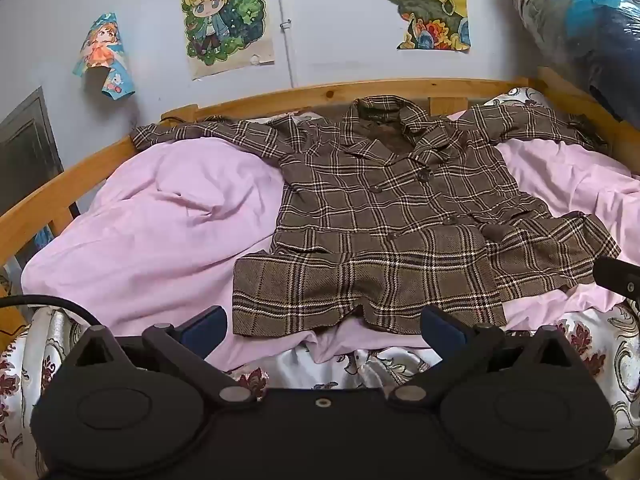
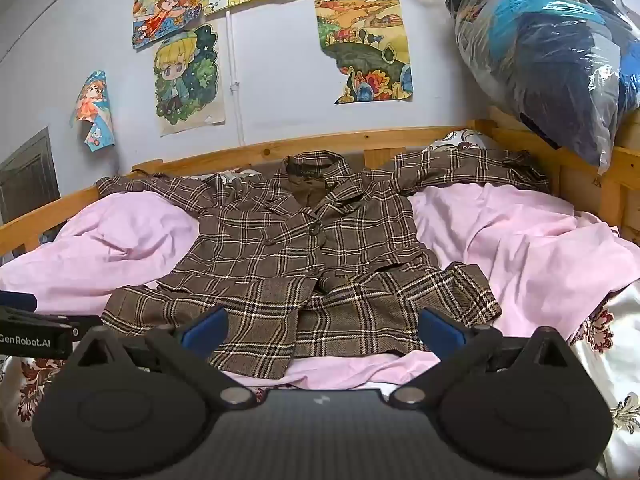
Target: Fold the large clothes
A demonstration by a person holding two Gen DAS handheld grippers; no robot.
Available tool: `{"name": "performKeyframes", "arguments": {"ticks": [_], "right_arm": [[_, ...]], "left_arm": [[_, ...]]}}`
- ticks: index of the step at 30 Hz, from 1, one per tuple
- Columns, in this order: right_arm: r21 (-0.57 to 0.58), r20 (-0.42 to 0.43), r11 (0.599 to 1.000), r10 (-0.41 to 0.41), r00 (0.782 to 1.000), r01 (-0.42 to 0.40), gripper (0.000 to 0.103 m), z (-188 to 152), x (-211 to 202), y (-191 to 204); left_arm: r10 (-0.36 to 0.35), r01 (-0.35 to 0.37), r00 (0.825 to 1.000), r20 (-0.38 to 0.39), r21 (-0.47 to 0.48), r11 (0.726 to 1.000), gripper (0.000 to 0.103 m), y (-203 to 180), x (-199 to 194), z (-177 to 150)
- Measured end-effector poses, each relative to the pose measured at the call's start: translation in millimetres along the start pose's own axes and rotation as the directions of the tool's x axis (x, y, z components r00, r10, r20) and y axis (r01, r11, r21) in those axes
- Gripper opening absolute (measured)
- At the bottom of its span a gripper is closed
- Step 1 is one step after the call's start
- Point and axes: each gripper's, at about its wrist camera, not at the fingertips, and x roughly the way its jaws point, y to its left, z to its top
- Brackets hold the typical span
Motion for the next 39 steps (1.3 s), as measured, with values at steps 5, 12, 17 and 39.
{"name": "performKeyframes", "arguments": {"ticks": [5, 12, 17, 39], "right_arm": [[0.001, 0.001, 1.000, -0.001, 1.000, 0.001, 0.103, 0.6, -2.6, 2.7], [0.001, -0.009, 1.000, -0.001, 1.000, 0.001, 0.103, -2.0, 3.3, -3.8], [-0.001, -0.014, 1.000, -0.003, 1.000, 0.003, 0.103, -2.0, 3.6, -7.0], [0.007, -0.019, 1.000, -0.029, 0.999, 0.030, 0.103, -1.1, 0.5, -2.5]], "left_arm": [[0.003, -0.003, 1.000, 0.003, 0.002, 1.000, 0.102, -0.4, -0.8, -1.3], [0.003, -0.003, 1.000, 0.004, 0.009, 1.000, 0.102, -0.8, -1.1, -0.8], [0.003, -0.003, 1.000, 0.003, 0.008, 1.000, 0.102, -0.9, -2.2, -0.4], [-0.001, 0.001, 1.000, 0.003, 0.010, 1.000, 0.102, -2.4, -0.4, -2.1]]}}
